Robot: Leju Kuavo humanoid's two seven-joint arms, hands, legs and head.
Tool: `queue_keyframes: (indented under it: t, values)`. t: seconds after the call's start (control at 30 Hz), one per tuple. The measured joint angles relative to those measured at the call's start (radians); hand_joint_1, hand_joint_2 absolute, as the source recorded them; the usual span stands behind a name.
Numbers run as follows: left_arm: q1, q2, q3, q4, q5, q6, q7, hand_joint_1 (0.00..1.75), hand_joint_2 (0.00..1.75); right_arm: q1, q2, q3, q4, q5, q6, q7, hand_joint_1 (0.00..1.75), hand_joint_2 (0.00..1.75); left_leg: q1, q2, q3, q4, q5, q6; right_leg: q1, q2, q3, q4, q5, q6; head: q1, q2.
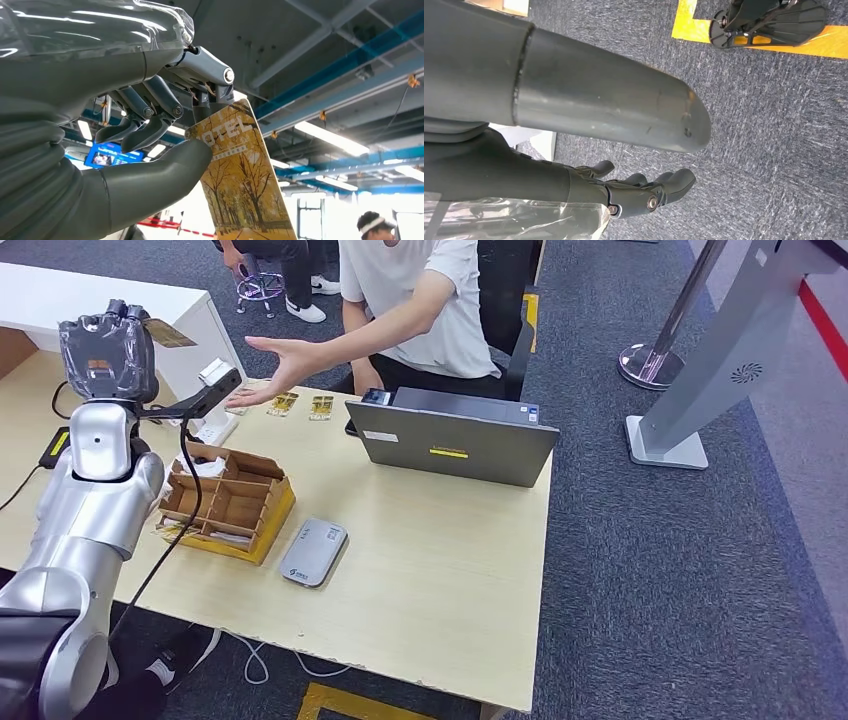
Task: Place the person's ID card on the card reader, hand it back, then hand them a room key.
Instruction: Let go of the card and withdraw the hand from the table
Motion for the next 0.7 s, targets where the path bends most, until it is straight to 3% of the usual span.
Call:
queue_keyframes:
  t: [0.17, 0.3, 0.7]
  values:
    - [-0.018, 0.007, -0.001, 0.077, 0.001, -0.014, 0.018, 1.75, 1.75, 0.000, 0.000, 0.006, 0.000, 0.001, 0.000, 0.000, 0.00, 0.00, 0.000, 0.000, -0.001, 0.000, 0.000, 0.000, 0.000, 0.000, -0.001, 0.000, 0.000, 0.000, 0.000, 0.000]
    - [-0.027, 0.017, -0.001, 0.112, 0.006, -0.027, 0.025, 0.00, 1.75, 0.000, 0.000, 0.006, 0.000, 0.001, 0.000, -0.002, 0.00, 0.00, 0.000, 0.000, -0.001, 0.000, 0.000, 0.000, 0.000, 0.000, -0.001, 0.000, 0.000, 0.000, 0.000, 0.000]
    - [-0.003, 0.053, -0.001, 0.147, 0.069, -0.010, -0.005, 0.00, 1.75, 0.000, 0.000, 0.008, 0.000, 0.001, 0.002, -0.002, 0.00, 0.00, 0.000, 0.000, -0.002, 0.000, 0.000, 0.000, 0.000, 0.000, -0.001, 0.000, 0.000, 0.000, 0.000, 0.000]
